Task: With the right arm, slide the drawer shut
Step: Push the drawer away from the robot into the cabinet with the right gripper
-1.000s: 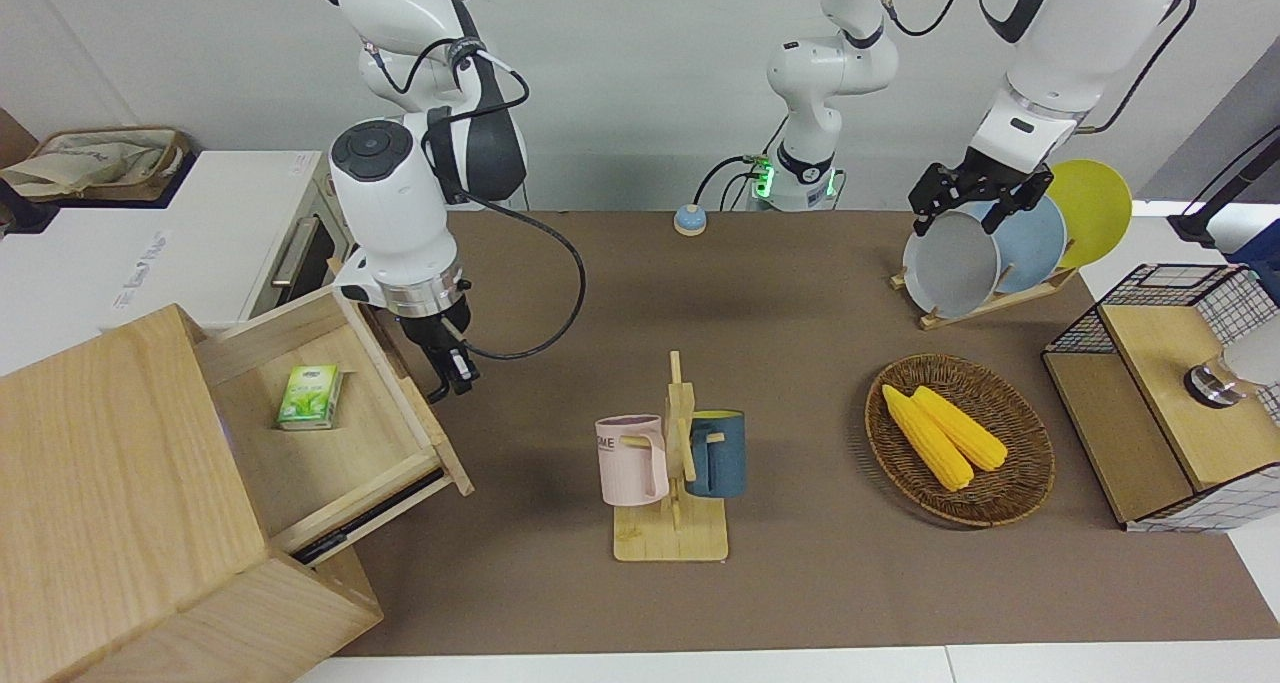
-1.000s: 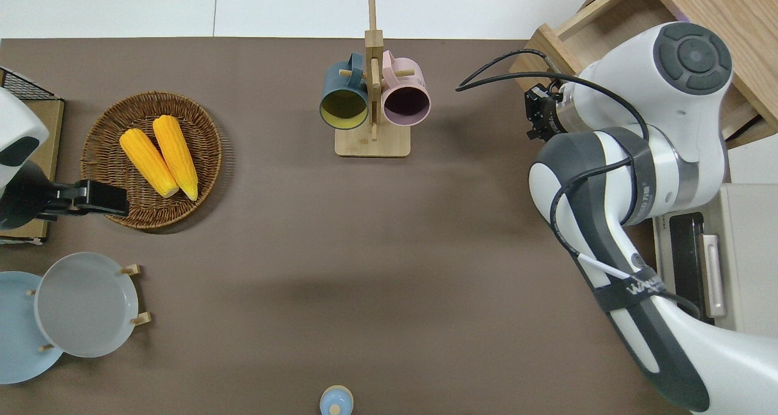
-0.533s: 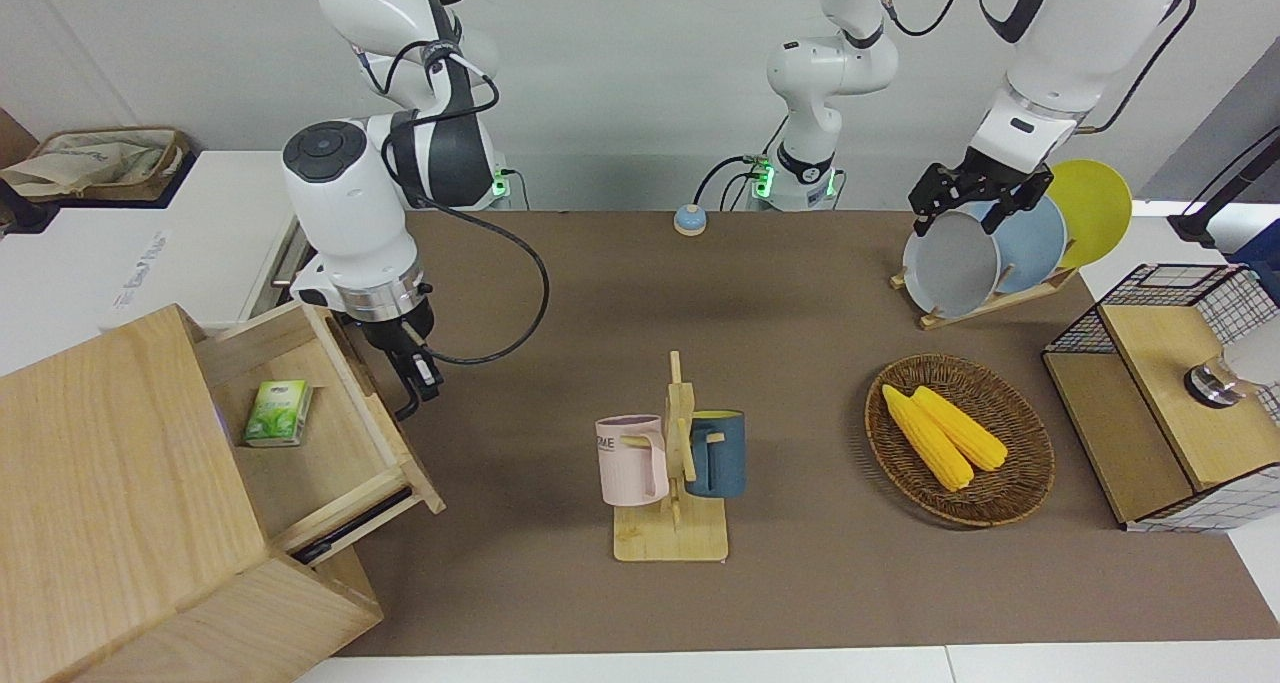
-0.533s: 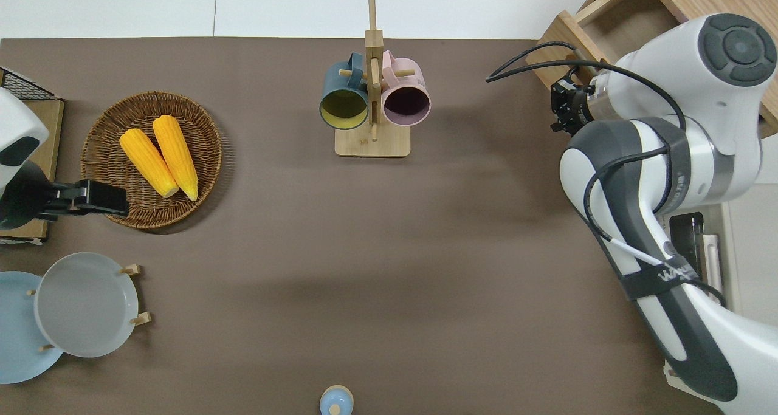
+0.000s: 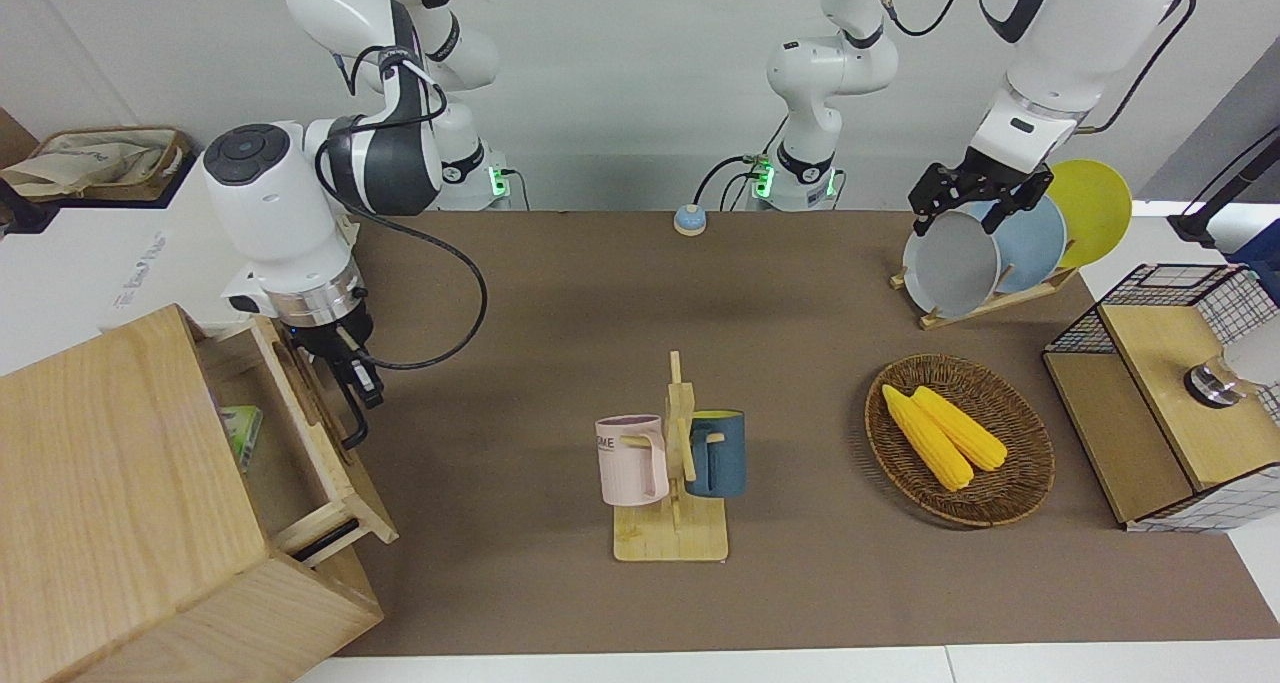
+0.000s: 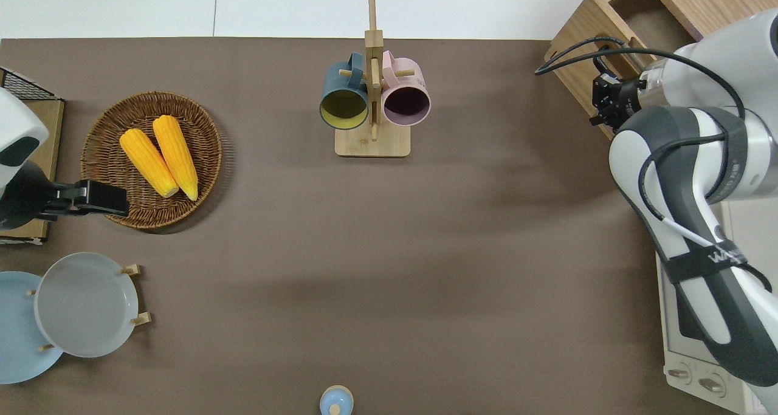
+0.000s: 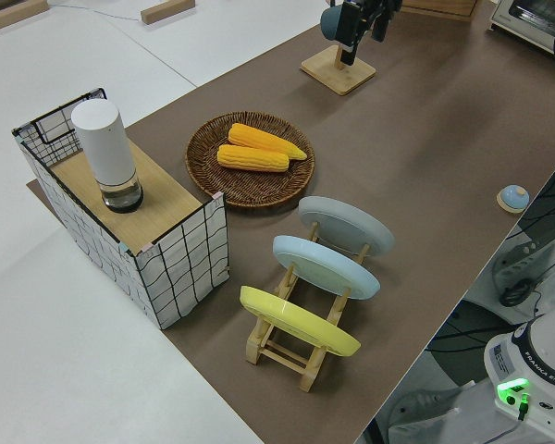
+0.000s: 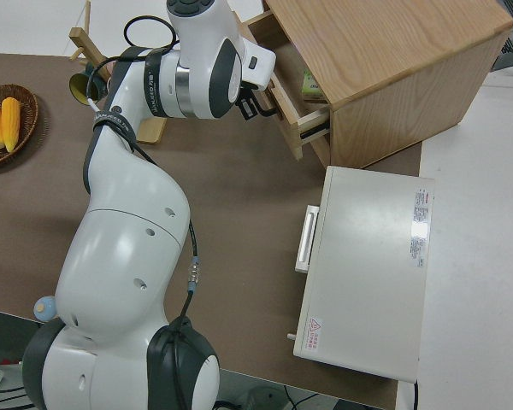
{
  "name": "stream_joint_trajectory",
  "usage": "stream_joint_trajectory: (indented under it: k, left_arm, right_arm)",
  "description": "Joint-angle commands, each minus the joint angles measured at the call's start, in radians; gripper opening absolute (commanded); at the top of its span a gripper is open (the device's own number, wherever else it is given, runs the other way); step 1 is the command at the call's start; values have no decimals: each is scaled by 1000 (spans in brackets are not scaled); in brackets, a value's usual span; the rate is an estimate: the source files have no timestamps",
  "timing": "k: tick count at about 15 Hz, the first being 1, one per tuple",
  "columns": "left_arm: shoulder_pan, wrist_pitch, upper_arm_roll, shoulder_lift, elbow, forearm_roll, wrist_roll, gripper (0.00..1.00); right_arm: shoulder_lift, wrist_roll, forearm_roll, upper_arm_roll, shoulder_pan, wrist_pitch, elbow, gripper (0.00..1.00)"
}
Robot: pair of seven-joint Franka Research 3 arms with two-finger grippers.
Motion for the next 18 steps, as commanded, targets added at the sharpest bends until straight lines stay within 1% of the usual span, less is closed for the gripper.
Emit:
stream_joint_trajectory:
  k: [1, 5, 8, 12, 14, 15, 18]
  left_arm:
    - [-5, -12, 5, -10, -5, 11, 7, 998]
    - [-6, -12, 5, -10, -5, 11, 7, 995]
    - [-5, -12, 4, -10, -5, 11, 7, 998]
    - [-6, -12, 4, -10, -5, 11, 7, 998]
    - [-6, -12, 5, -10, -5, 11, 7, 998]
    - [-5, -13, 5, -10, -5, 11, 7, 998]
    - [-6, -12, 4, -10, -5, 10, 7, 995]
  right_arm:
    - [1, -65, -3, 18, -46, 17, 4, 0]
    - [1, -128, 23, 19, -82, 28, 4, 0]
    - [4, -136, 45, 19, -100, 46, 4, 0]
    - [8, -146, 48, 19, -114, 49, 4, 0]
    - [8, -150, 89, 19, -129, 66, 4, 0]
    - [8, -157, 106, 19, -134, 66, 4, 0]
    - [8, -191, 106, 19, -144, 66, 4, 0]
